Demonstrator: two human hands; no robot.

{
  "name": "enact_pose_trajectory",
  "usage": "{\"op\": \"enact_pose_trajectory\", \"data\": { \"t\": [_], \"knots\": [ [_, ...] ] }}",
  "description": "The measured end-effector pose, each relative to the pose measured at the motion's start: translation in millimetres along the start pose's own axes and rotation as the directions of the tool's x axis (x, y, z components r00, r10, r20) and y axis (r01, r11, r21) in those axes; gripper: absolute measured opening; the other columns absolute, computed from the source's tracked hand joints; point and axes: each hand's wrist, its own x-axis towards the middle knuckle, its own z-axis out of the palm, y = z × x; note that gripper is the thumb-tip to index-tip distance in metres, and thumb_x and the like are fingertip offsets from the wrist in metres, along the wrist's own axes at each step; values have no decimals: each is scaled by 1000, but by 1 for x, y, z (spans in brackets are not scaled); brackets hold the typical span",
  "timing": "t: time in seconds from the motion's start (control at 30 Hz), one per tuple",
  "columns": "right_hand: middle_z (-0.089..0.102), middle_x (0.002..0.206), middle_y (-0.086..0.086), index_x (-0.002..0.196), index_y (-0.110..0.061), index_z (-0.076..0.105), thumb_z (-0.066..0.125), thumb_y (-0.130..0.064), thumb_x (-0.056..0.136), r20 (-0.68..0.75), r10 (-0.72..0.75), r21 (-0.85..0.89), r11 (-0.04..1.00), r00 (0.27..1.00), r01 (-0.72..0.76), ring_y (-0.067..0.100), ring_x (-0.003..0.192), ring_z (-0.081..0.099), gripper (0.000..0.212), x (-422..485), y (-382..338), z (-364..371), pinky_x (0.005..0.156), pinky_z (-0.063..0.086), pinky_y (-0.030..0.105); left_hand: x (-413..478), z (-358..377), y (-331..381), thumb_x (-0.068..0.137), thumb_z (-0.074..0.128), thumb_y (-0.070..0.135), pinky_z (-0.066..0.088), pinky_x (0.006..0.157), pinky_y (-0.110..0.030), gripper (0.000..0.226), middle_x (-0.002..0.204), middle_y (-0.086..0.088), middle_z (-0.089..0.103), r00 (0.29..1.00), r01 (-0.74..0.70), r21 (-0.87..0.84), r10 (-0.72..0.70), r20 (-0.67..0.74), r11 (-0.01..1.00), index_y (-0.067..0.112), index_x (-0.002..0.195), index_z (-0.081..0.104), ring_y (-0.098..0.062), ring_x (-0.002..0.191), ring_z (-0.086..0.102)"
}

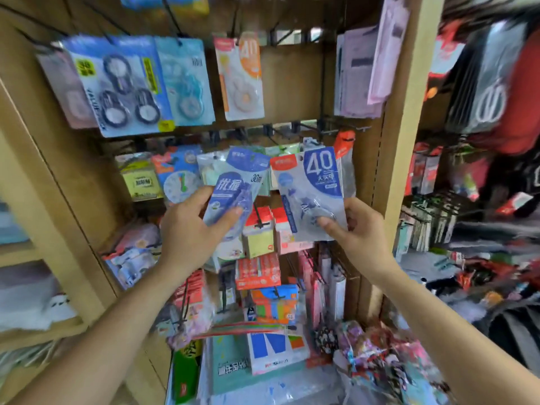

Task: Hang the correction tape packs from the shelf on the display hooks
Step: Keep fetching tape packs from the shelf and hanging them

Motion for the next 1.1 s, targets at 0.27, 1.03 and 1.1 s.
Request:
{"op": "enact_pose_trajectory", "data": {
  "t": [0.27, 1.03, 1.1],
  "knots": [
    [74, 98, -3, 100, -24, 65, 75, -34, 85, -57, -121, -22, 992, 991, 120, 25, 90, 70, 21, 82, -50, 8, 77, 57, 56, 82, -33, 1, 83, 64, 61, 54, 69, -49, 42, 87, 3, 74, 974, -41, 16, 44, -222, 999, 24, 102, 70, -22, 82, 69],
    [69, 106, -6, 122, -17, 57, 64, -29, 95, 38, -136, -61, 989, 990, 138, 4, 92, 68, 30, 225, -108, 53, 64, 52, 15, 170, -26, -94, 93, 68, 48, 54, 69, -44, 20, 92, 10, 72, 944, 93, -87, -116, -310, 992, 30, 102, 67, -14, 83, 67],
    [69, 107, -6, 122, -17, 58, 64, -29, 95, 13, -133, -44, 990, 991, 134, 6, 94, 68, 30, 230, -105, 57, 64, 54, 17, 172, -22, -98, 94, 66, 48, 53, 65, -41, 20, 92, 6, 70, 947, 89, 16, -79, -312, 996, 31, 104, 65, -18, 80, 65]
  ]
}}
